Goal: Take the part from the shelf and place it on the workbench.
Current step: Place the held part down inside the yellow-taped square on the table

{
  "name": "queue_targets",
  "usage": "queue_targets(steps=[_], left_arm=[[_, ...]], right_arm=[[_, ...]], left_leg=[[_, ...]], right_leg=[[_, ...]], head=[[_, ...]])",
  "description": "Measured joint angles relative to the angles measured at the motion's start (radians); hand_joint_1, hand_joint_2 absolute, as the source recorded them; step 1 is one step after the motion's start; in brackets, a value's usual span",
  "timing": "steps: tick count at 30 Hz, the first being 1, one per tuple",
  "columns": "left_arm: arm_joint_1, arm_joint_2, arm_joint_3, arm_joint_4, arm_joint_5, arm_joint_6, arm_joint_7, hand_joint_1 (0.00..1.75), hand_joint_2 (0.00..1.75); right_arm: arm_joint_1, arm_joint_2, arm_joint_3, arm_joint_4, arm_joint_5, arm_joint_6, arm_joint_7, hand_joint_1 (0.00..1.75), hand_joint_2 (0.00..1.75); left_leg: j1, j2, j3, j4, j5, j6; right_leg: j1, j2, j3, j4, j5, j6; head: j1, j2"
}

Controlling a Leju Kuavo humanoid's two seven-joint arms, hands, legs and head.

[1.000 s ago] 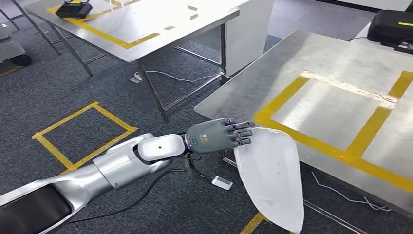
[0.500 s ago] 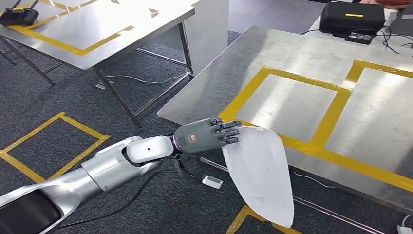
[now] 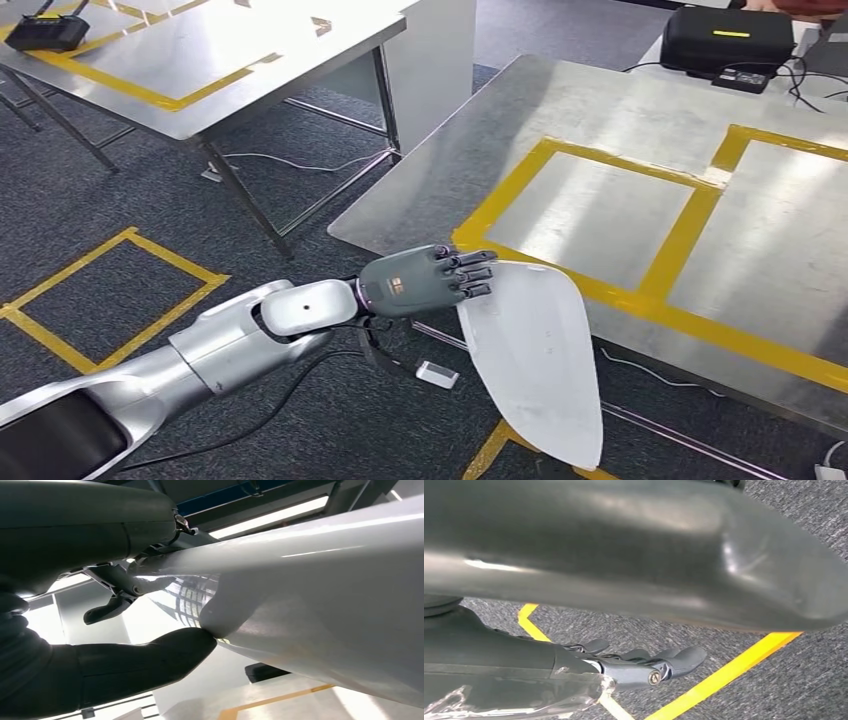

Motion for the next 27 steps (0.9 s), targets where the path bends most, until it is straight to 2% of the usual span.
queue_targets(steps=[8,14,16,18,20,21,22,23,25,26,27], left_arm=[[-0.003,0.0,0.005,0.0,0.0,0.001,-0.002,1.69,1.75],[-0.005,0.001,0.008,0.0,0.0,0.002,-0.002,1.69,1.75],[-0.009,-0.001,0.012,0.0,0.003,0.0,-0.002,1.69,1.75],[-0.016,-0.005,0.019,0.0,0.009,-0.004,-0.002,1.69,1.75],[-0.021,-0.009,0.027,0.002,0.018,-0.009,0.0,1.69,1.75],[-0.022,-0.01,0.03,0.003,0.022,-0.011,0.0,1.69,1.75],[-0.022,-0.012,0.032,0.005,0.025,-0.012,0.001,1.69,1.75],[-0.022,-0.013,0.034,0.008,0.026,-0.014,0.001,1.69,1.75],[-0.025,-0.017,0.04,0.012,0.028,-0.015,0.001,1.69,1.75],[-0.028,-0.019,0.044,0.014,0.029,-0.015,0.001,1.69,1.75],[-0.03,-0.02,0.047,0.016,0.028,-0.015,0.001,1.69,1.75]], right_arm=[[-0.008,-0.001,-0.001,-0.001,-0.008,0.003,-0.002,0.0,0.0],[-0.009,-0.001,-0.002,-0.001,-0.024,0.012,0.002,0.0,0.0],[-0.009,-0.001,-0.002,-0.001,-0.021,0.012,0.012,0.0,0.0],[-0.01,-0.002,-0.002,-0.001,-0.019,0.013,0.017,0.0,0.0],[-0.012,-0.003,-0.002,-0.001,-0.018,0.014,0.018,0.0,0.0],[-0.012,-0.003,-0.002,-0.001,-0.018,0.014,0.019,0.0,0.0],[-0.011,-0.004,-0.002,-0.001,-0.018,0.014,0.021,0.0,0.0],[-0.011,-0.004,-0.002,-0.001,-0.017,0.014,0.022,0.0,0.0],[-0.011,-0.006,-0.002,-0.001,-0.012,0.012,0.024,0.0,0.0],[-0.012,-0.006,-0.002,-0.001,-0.009,0.011,0.024,0.0,0.0],[-0.013,-0.006,-0.002,-0.001,-0.006,0.01,0.023,0.0,0.0]], left_leg=[[0.0,0.0,0.0,0.001,0.002,0.003],[0.0,0.0,0.0,0.004,-0.003,0.012],[0.006,0.004,0.009,-0.012,0.005,0.012],[0.017,0.008,0.02,-0.031,0.013,0.008],[0.024,0.012,0.023,-0.034,0.013,0.005],[0.028,0.014,0.024,-0.034,0.012,0.003],[0.033,0.015,0.024,-0.032,0.01,0.0],[0.039,0.016,0.025,-0.029,0.006,-0.006],[0.053,0.017,0.025,-0.012,-0.006,-0.023],[0.057,0.017,0.022,0.003,-0.014,-0.034],[0.057,0.017,0.019,0.017,-0.021,-0.042]], right_leg=[[0.001,0.0,0.0,0.0,0.003,-0.001],[0.0,0.001,0.003,-0.003,0.003,0.005],[0.005,-0.002,0.003,-0.003,-0.001,0.009],[0.01,-0.02,-0.022,0.052,-0.04,0.015],[0.006,-0.035,-0.076,0.175,-0.105,0.026],[0.002,-0.038,-0.1,0.23,-0.126,0.034],[-0.003,-0.041,-0.111,0.255,-0.128,0.043],[-0.008,-0.045,-0.104,0.243,-0.112,0.055],[-0.024,-0.056,-0.039,0.125,-0.052,0.085],[-0.03,-0.057,-0.004,0.066,-0.034,0.095],[-0.035,-0.055,0.02,0.028,-0.027,0.094]], head=[[0.0,0.0],[0.0,0.0],[0.0,0.0],[0.005,0.0],[0.009,0.0],[0.01,0.0],[0.01,0.0],[0.01,0.0],[0.012,0.0],[0.018,0.0],[0.023,0.0]])
